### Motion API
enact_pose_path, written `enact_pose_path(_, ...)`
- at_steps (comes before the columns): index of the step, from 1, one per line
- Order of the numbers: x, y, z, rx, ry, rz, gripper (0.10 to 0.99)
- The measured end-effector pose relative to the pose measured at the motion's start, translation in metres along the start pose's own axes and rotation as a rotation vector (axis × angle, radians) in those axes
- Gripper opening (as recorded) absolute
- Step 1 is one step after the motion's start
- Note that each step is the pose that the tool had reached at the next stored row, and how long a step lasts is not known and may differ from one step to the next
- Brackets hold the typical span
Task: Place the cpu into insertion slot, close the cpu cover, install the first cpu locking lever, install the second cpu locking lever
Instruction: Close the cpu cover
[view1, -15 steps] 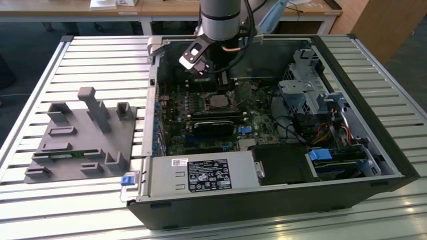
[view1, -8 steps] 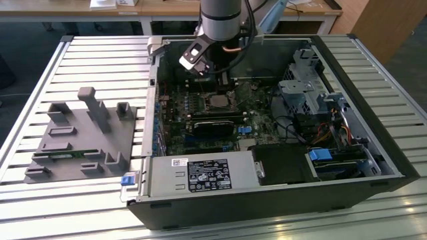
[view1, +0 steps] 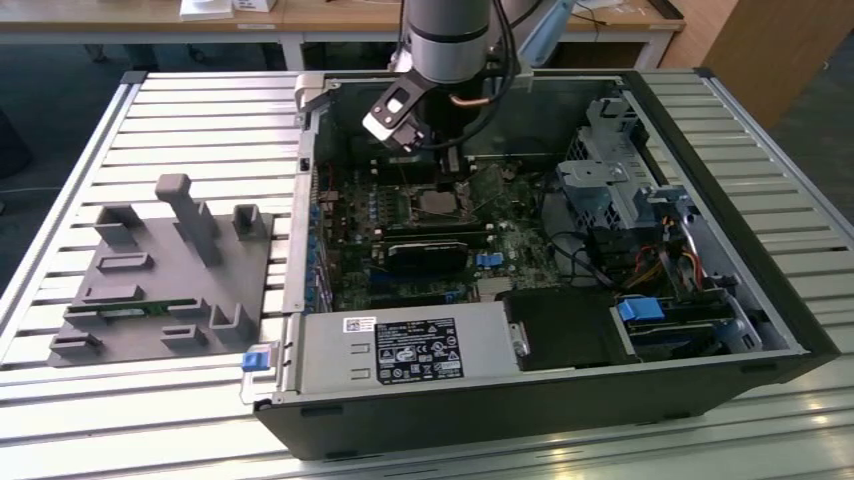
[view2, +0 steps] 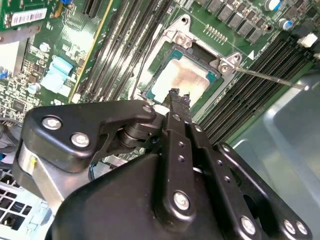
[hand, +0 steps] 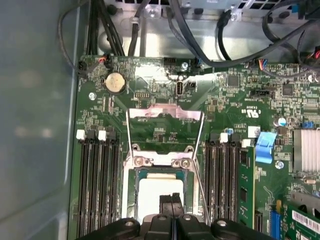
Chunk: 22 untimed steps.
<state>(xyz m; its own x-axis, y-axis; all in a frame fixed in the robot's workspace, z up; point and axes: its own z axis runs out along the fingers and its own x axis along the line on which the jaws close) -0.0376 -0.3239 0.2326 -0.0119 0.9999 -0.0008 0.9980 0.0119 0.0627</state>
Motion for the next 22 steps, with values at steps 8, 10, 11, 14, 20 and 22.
enact_pose_path(8, -0.0001, 0.0055, -0.0109, 0.021, 0.0028, 0.0, 0.106)
enact_pose_path(10, -0.0001, 0.0058, -0.0152, 0.022, 0.0038, 0.0, 0.106)
enact_pose_path(11, -0.0001, 0.0061, -0.0161, 0.023, 0.0045, 0.0, 0.106)
enact_pose_path(14, -0.0002, 0.0096, -0.0162, 0.03, 0.0111, 0.001, 0.106)
enact_pose_path(20, -0.0002, 0.0223, -0.0158, 0.045, 0.0504, 0.003, 0.106)
enact_pose_path(22, -0.0004, 0.0245, -0.0165, 0.046, 0.0503, 0.003, 0.106)
